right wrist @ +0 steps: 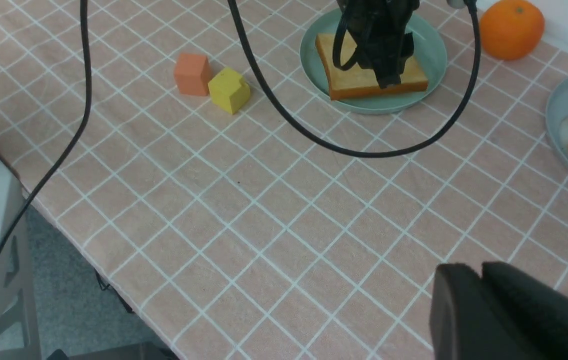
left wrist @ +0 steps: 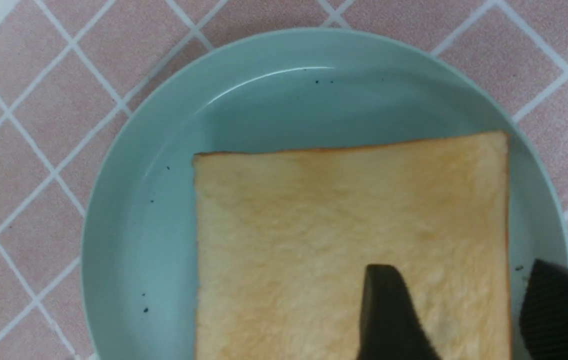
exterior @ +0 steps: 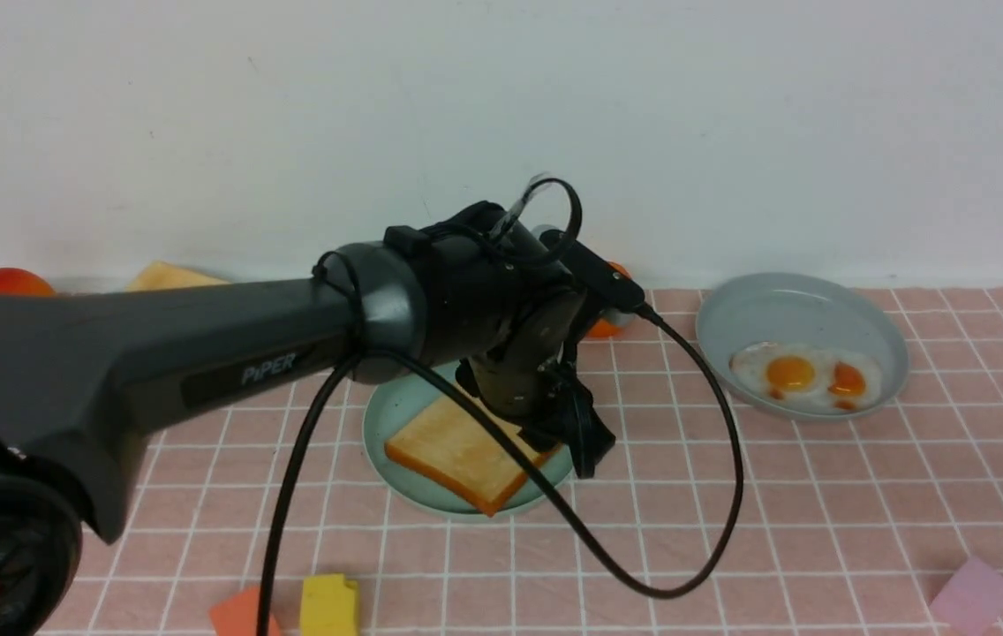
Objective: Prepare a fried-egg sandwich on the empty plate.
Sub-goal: Use the left arm to put a slice of bread into the empty plate in the middle, then use the right arm to grab a fried egg
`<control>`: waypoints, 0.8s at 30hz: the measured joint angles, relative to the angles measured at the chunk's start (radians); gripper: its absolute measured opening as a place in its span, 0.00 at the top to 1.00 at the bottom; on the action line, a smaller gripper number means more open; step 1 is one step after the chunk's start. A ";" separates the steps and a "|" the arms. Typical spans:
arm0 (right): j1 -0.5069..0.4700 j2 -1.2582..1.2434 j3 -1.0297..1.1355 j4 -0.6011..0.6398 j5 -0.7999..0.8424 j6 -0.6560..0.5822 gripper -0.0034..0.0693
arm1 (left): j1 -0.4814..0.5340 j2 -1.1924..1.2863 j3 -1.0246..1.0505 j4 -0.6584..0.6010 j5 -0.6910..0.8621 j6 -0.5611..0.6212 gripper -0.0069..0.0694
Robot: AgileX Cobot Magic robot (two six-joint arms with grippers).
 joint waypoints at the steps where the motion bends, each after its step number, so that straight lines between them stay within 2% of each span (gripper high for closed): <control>1: 0.000 0.000 0.000 0.000 0.001 0.000 0.83 | -0.001 -0.004 -0.006 -0.002 0.020 -0.006 0.39; 4: 0.000 0.000 0.000 0.000 0.001 0.007 0.82 | -0.013 -0.027 -0.028 -0.014 0.087 -0.044 0.40; 6: 0.000 0.001 0.000 -0.002 -0.004 0.045 0.82 | -0.032 -0.078 -0.041 -0.029 0.126 -0.077 0.48; 7: 0.000 0.006 0.000 -0.004 -0.011 0.060 0.82 | -0.043 -0.110 -0.041 -0.033 0.134 -0.088 0.53; 10: 0.000 0.047 0.000 -0.028 -0.040 0.141 0.82 | -0.087 -0.258 -0.038 -0.057 0.163 -0.113 0.76; 11: 0.000 0.058 0.000 -0.033 -0.045 0.149 0.82 | -0.094 -0.283 -0.036 -0.061 0.164 -0.114 0.80; 12: 0.000 0.115 0.000 -0.057 -0.065 0.175 0.82 | -0.119 -0.414 -0.008 -0.082 0.164 -0.115 0.91; 16: 0.000 0.272 0.000 -0.114 -0.130 0.195 0.81 | -0.134 -0.643 0.115 -0.137 0.165 -0.118 0.93; 24: 0.000 0.592 -0.007 -0.171 -0.330 0.200 0.81 | -0.134 -1.077 0.533 -0.214 0.102 -0.142 0.93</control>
